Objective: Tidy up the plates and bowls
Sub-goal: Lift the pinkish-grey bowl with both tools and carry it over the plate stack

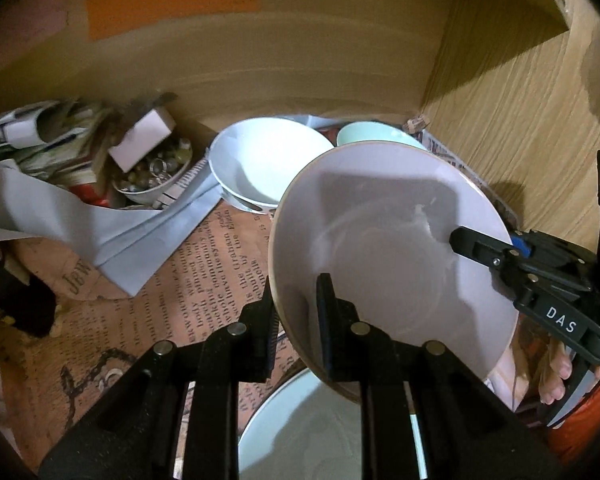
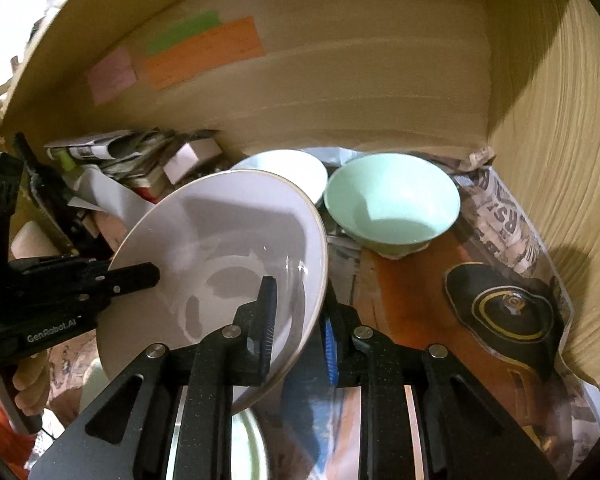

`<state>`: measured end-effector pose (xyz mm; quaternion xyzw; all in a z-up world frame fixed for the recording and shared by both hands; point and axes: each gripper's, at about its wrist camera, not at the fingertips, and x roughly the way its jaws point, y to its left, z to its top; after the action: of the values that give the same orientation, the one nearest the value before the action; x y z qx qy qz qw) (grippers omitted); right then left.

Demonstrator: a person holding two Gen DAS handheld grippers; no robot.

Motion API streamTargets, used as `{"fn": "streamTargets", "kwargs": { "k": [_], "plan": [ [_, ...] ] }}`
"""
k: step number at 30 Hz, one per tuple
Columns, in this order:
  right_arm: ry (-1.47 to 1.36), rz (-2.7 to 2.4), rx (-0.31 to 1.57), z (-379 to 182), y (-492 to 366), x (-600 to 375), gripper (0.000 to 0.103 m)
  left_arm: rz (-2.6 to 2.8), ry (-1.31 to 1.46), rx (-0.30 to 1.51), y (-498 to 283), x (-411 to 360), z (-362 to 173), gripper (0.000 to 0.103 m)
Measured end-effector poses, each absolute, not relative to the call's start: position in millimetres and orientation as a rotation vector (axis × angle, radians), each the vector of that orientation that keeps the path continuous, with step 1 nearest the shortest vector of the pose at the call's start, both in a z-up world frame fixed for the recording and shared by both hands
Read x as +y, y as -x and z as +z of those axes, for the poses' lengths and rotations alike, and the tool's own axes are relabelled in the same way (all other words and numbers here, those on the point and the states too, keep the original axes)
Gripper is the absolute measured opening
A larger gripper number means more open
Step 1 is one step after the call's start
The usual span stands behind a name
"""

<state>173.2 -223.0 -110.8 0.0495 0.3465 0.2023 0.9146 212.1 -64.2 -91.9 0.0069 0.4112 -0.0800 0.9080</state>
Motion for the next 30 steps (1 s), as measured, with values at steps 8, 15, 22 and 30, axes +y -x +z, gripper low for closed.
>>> {"fn": "streamTargets", "kwargs": {
  "k": [8,15,22,30],
  "plan": [
    [-0.073,0.45,0.671,-96,-149,-204,0.019,-0.141,0.009,0.795,-177,-49,-76,0.017],
    [-0.044,0.498,0.638,-85,-126,-183,0.019,-0.103,0.033,0.742,-137,-27,-66,0.017],
    [-0.019,0.552,0.621,-82,-106,-155,0.019,-0.045,0.044,0.707,-98,-1,-63,0.017],
    [0.004,0.61,0.632,-86,-89,-124,0.019,0.012,0.071,0.701,-60,30,-66,0.017]
  ]
}}
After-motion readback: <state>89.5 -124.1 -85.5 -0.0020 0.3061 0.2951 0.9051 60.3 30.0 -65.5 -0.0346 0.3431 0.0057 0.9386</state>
